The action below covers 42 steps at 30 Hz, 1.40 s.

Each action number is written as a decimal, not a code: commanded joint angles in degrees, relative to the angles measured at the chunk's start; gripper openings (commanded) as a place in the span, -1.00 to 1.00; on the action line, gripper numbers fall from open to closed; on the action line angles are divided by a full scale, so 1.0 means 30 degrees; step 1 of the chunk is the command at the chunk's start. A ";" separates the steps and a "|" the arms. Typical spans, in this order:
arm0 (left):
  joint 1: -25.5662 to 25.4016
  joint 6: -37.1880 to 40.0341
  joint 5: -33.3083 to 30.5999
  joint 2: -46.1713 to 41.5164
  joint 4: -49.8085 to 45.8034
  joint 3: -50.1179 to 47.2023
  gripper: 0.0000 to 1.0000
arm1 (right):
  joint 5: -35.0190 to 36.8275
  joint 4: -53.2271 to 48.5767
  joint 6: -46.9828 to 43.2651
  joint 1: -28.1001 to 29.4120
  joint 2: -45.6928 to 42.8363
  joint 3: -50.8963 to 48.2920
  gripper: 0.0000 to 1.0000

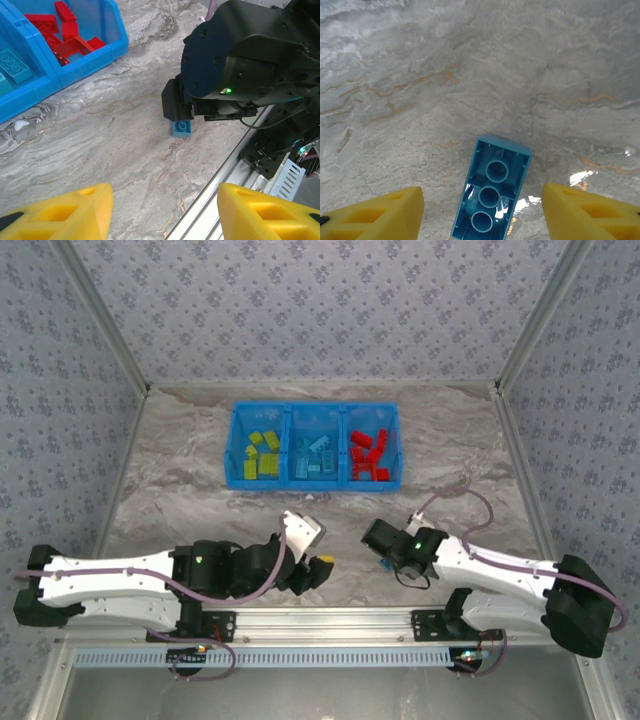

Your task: Sort the legos into containers by color

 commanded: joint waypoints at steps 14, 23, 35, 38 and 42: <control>-0.0334 -0.1087 -0.0636 -0.0072 0.0335 0.0102 0.11 | -0.2131 0.2988 0.0851 -0.1677 0.2142 -0.1131 -0.07; -0.0394 -0.1673 -0.2128 -0.0734 -0.0439 0.0423 0.06 | 0.0707 0.0603 -0.2228 -0.0520 0.2312 0.1866 -0.47; 0.0016 -0.2965 -0.9209 -0.1367 -0.6513 0.4081 0.06 | 0.1249 0.0738 -1.4214 -0.1160 0.9465 1.4657 -0.46; 0.0884 -0.3108 -0.9180 -0.1221 -0.7104 0.4704 0.05 | -0.0169 0.1525 -1.5984 -0.2538 1.1823 1.7240 -0.46; 0.1782 -0.2758 -0.8659 -0.0477 -0.7296 0.5426 0.06 | -0.2185 0.1889 -1.7697 -0.4189 1.5043 2.0661 -0.46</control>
